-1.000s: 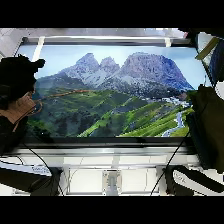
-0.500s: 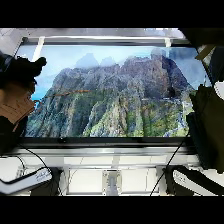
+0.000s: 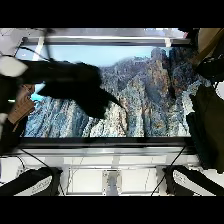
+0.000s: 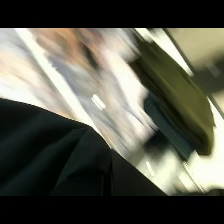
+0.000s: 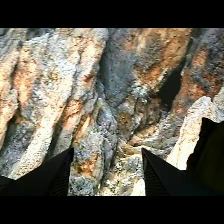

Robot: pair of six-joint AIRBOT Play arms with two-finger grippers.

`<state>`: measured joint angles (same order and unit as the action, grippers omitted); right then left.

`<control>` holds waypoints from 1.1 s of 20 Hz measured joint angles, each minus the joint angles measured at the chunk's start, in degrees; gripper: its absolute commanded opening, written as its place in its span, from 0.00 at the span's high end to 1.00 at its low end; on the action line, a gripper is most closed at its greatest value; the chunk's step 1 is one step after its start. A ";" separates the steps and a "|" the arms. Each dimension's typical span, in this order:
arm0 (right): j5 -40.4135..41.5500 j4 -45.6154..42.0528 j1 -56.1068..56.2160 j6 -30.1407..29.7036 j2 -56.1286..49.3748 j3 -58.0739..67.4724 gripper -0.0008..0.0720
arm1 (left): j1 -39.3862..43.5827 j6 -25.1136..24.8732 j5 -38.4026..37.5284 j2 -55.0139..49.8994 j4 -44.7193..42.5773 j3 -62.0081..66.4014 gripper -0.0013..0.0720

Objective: Fold the clothes and pants, and hang the long-sleeved shirts on hangers.

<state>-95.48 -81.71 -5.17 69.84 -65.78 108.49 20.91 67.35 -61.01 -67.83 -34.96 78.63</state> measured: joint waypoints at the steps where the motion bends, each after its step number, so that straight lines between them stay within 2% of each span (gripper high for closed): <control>1: 0.50 -0.63 0.00 -0.04 -0.31 0.00 0.34 | 4.85 0.17 1.05 -1.84 0.07 -0.07 0.95; 2: 1.01 -0.90 0.00 -0.17 -0.72 0.00 0.34 | 9.60 0.39 2.23 -3.98 0.33 -0.11 0.95; 3: 1.57 -1.20 0.00 -0.20 -1.22 0.00 0.34 | 13.64 0.52 3.85 -6.12 0.37 -0.13 0.89; 4: 1.99 -1.46 -0.02 -0.24 -1.73 0.00 0.34 | 17.14 0.74 5.57 -8.31 0.35 -0.17 0.52; 5: 2.12 -1.81 -0.15 -0.26 -2.38 0.00 0.46 | 20.06 0.76 7.85 -10.40 0.42 -0.17 0.06; 6: 2.27 -2.16 -0.42 -0.35 -2.89 -0.09 0.57 | 21.75 0.76 10.14 -11.98 0.44 -0.17 0.01; 8: 2.45 -2.25 -2.01 -0.42 -3.54 -1.05 0.57 | 20.87 0.81 13.46 -13.27 0.13 -0.13 0.02; 10: 2.43 -2.21 -5.09 -0.44 -3.82 -3.28 0.57 | 14.27 1.09 13.62 -12.22 -0.22 -0.07 0.02; 11: 2.38 -1.42 -7.15 -0.44 -3.91 -5.05 0.57 | 9.53 1.51 12.22 -11.15 -0.48 0.00 0.06; 12: 2.36 0.22 -9.07 -0.42 -3.93 -7.10 0.57 | 3.63 2.29 9.57 -9.86 -1.53 0.00 0.14; 17: 2.34 14.80 -15.21 -0.59 -3.63 -23.15 0.57 | -22.82 7.76 -5.81 -3.02 -12.68 -6.99 0.15; 19: 3.43 20.33 -14.67 -1.46 -3.45 -31.06 0.57 | -29.07 8.79 -6.19 -0.50 -14.88 -14.38 0.15; 22: 7.13 26.14 -11.80 -2.34 -3.32 -40.24 0.57 | -33.70 10.95 0.42 0.57 -14.49 -24.63 0.15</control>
<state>-88.36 -55.57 -16.97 67.51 -69.10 68.25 -12.80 78.30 -60.60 -67.26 -49.45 54.00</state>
